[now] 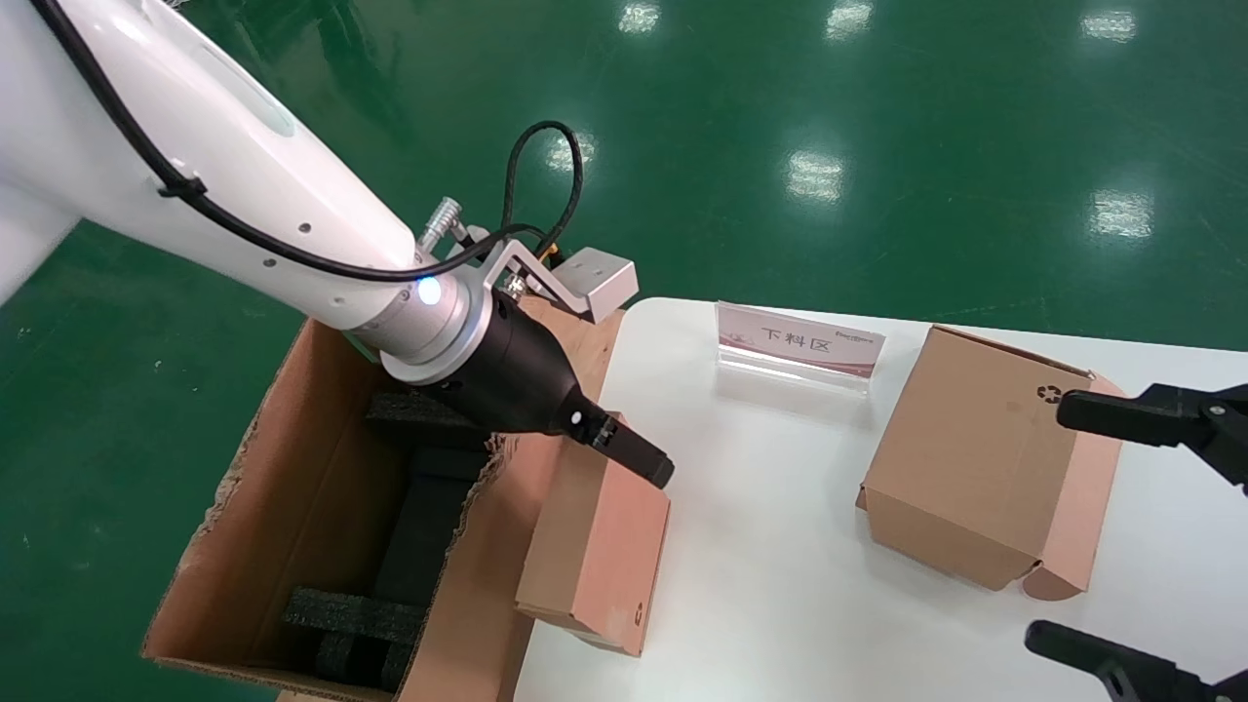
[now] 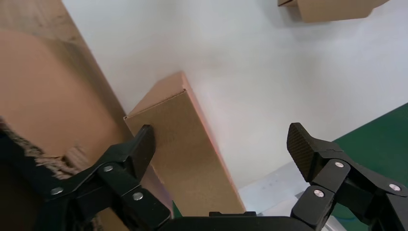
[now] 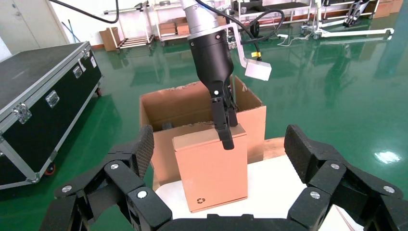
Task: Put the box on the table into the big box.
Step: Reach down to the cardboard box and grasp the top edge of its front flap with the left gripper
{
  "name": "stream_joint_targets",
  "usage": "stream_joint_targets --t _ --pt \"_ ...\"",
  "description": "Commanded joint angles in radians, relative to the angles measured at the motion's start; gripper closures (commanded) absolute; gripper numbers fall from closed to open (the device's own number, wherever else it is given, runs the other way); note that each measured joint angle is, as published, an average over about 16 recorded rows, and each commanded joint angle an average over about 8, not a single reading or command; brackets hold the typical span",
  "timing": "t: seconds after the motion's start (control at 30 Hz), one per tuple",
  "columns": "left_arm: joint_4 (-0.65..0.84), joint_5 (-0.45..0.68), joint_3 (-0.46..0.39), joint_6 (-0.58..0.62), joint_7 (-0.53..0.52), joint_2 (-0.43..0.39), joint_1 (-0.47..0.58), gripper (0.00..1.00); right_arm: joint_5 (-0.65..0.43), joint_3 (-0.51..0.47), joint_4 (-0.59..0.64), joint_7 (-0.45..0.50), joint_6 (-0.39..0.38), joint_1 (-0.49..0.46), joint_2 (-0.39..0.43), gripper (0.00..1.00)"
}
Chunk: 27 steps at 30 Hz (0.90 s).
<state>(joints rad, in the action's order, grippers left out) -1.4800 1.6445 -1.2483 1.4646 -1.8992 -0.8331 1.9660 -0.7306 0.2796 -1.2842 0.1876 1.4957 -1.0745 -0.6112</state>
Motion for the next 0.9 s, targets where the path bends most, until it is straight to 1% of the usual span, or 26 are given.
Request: stream_joint_targets --t 0.03,0.4,0.9 --pt "0.000 0.004 -0.014 0.003 -0.004 -0.004 0.016 0.00 0.000 0.000 0.000 0.000 0.000 0.000 0.000 0.00" --pt "0.000 0.003 -0.045 0.016 -0.013 -0.026 0.072 0.00 0.000 0.000 0.000 0.000 0.000 0.000 0.000 0.00" --pt "0.000 -0.001 -0.072 0.020 -0.015 -0.034 0.051 0.00 0.000 0.000 0.000 0.000 0.000 0.000 0.000 0.00"
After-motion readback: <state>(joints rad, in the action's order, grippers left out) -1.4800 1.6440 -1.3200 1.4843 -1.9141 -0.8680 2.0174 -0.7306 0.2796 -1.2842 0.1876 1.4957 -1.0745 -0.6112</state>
